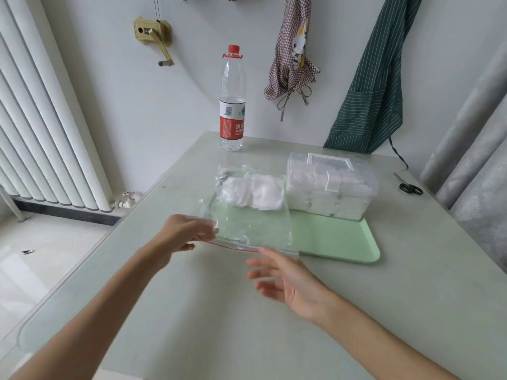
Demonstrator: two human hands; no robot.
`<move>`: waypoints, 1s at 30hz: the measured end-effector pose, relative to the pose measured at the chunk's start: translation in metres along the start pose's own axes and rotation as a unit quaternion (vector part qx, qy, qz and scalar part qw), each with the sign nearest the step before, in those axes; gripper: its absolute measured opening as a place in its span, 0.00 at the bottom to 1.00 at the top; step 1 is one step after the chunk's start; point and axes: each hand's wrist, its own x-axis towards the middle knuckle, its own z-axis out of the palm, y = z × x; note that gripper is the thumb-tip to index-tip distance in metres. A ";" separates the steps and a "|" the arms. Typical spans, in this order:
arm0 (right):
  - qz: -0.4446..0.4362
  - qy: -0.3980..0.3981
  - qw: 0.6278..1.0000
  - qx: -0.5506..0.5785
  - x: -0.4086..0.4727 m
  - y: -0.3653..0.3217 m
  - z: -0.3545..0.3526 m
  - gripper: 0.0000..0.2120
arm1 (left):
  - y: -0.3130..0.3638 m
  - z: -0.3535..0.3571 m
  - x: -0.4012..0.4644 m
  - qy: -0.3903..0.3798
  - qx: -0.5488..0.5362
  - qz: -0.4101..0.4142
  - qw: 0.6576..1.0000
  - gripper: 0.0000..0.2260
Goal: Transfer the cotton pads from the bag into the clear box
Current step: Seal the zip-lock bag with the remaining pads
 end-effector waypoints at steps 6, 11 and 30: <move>-0.090 -0.094 0.934 -0.334 0.001 -0.106 -0.009 0.09 | 0.003 -0.022 0.014 -0.082 0.079 -0.027 0.993 0.18; -0.281 0.201 0.765 -0.543 0.113 -0.169 0.013 0.11 | 0.002 -0.019 0.023 -0.108 0.066 -0.016 0.992 0.20; -0.250 0.244 0.681 -0.644 0.181 -0.163 0.014 0.33 | -0.027 -0.012 0.048 0.003 -0.015 0.018 1.000 0.24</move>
